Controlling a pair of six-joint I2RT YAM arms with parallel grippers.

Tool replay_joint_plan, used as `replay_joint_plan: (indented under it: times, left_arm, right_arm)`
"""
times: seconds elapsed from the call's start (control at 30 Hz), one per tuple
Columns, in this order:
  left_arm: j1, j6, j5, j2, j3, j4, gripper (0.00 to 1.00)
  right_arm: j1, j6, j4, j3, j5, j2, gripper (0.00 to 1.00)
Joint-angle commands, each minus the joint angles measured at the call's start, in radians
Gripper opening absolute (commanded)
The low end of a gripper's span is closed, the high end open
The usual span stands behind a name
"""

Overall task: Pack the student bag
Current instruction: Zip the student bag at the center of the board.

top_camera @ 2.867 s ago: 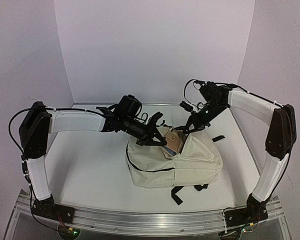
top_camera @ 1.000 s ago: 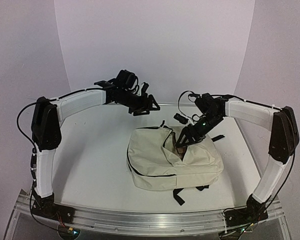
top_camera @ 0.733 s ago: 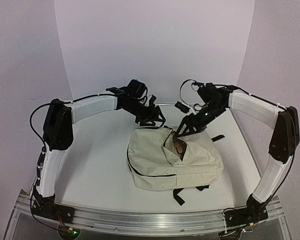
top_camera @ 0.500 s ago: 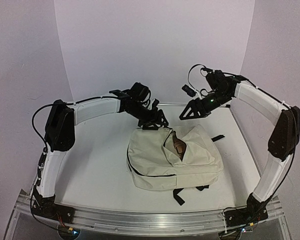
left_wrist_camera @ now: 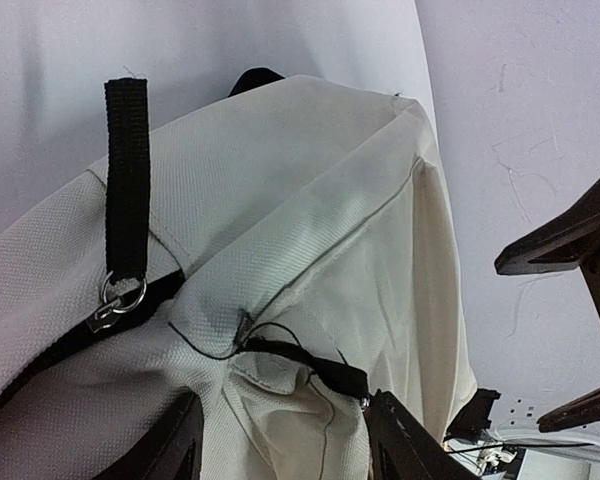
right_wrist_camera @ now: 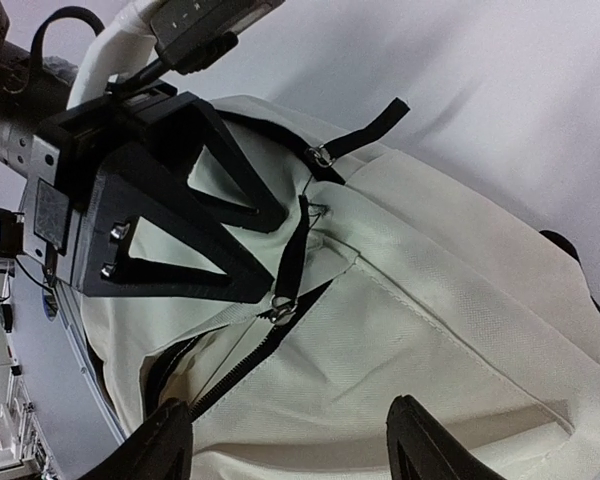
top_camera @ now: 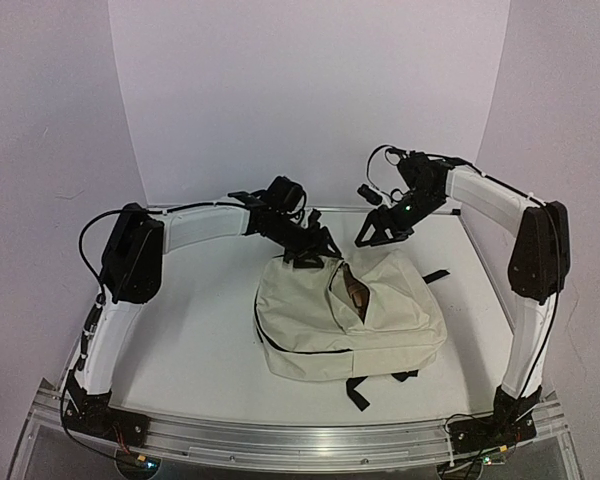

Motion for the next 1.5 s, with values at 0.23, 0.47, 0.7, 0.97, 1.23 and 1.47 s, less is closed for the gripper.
replay_joint_plan:
  times: [0.23,0.47,0.7,0.97,1.23,1.47]
  left_arm:
    - [-0.013,-0.074,0.032,0.056,0.092,0.118,0.49]
    - [-0.014,-0.048,-0.029,0.021,0.121,0.114,0.41]
    - [-0.012,-0.042,-0.025,0.038,0.136,0.070,0.41]
    - [-0.012,-0.063,-0.003,0.093,0.175,0.066,0.41]
    - [-0.012,-0.055,0.012,0.152,0.250,0.032,0.36]
    - [-0.012,-0.026,-0.040,0.196,0.364,-0.118,0.36]
  right_arm:
    - [-0.007,-0.013,0.011,0.052,0.059,0.044,0.64]
    - [-0.007,-0.008,0.013,0.051,0.030,0.039,0.60]
    - [-0.007,0.006,0.018,0.049,0.015,0.050,0.57]
    - [-0.007,0.008,0.020,0.061,0.029,0.062,0.57]
    - [-0.009,0.012,0.025,0.059,0.049,0.069,0.56]
    - [-0.011,0.018,0.027,0.059,0.046,0.068,0.56]
